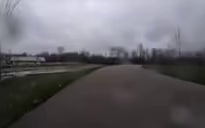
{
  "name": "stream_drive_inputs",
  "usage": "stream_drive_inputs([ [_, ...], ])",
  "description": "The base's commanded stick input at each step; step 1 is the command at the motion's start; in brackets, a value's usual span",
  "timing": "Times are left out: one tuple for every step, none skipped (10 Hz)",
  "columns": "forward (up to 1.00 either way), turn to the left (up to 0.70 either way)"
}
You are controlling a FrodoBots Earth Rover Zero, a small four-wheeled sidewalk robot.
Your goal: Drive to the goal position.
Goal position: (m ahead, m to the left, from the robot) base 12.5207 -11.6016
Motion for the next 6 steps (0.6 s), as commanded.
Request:
stream_drive_inputs([
  [0.7, 0.0],
  [0.7, 0.0],
  [0.7, 0.0],
  [0.7, 0.0],
  [0.7, 0.0],
  [0.7, 0.0],
])
